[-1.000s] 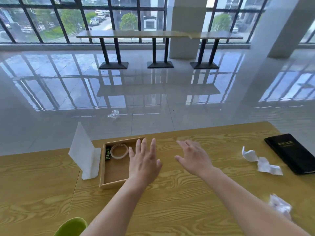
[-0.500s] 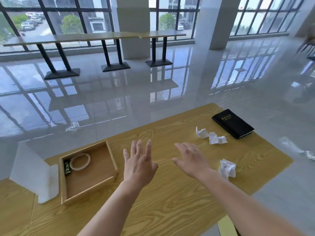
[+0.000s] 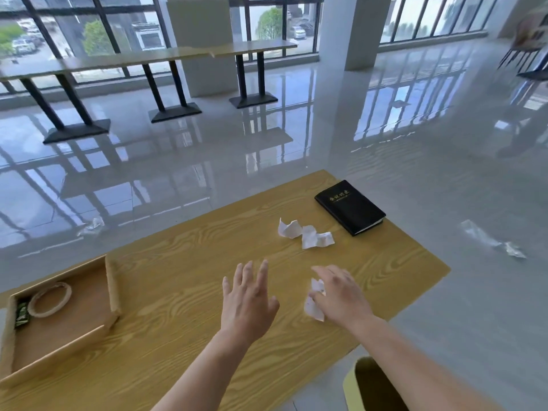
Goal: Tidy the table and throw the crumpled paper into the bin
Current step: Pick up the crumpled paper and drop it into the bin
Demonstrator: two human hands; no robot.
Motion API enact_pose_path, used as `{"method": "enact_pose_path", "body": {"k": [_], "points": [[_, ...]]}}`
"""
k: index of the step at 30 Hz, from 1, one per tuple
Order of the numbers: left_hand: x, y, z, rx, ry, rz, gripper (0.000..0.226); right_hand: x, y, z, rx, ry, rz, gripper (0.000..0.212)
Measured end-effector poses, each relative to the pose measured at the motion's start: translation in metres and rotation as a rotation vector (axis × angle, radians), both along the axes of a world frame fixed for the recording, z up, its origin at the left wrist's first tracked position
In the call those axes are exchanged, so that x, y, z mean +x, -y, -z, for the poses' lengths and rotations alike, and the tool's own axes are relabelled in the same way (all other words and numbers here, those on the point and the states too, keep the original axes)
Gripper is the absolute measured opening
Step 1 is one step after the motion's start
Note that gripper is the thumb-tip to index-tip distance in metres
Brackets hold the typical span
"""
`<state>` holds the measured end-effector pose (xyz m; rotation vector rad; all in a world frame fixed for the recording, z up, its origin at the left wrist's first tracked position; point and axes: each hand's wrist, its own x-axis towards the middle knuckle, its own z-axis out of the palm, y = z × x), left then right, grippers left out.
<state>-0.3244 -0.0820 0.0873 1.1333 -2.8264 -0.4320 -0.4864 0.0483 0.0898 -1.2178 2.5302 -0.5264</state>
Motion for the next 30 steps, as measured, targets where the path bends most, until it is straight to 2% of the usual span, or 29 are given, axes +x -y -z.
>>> {"method": "enact_pose_path", "body": {"k": [6,9,15,22,30], "points": [[-0.035,-0.031,0.024,0.075,0.012,0.036,0.073,-0.048,-0.037,0.029,0.061,0.059,0.024,0.047],[-0.053,-0.042,0.039,0.157,-0.05,0.065,0.067,-0.057,-0.04,0.043,0.094,0.084,0.018,0.052],[-0.09,-0.052,0.071,0.337,-0.043,0.06,0.061,-0.065,-0.036,0.064,0.168,0.111,0.014,0.063],[-0.107,-0.035,0.091,0.397,-0.071,-0.034,0.048,-0.076,-0.024,0.081,0.175,0.112,0.07,0.054],[-0.076,0.004,0.092,0.349,-0.13,-0.133,0.046,-0.064,0.005,0.099,0.253,0.034,-0.08,0.059]]}}
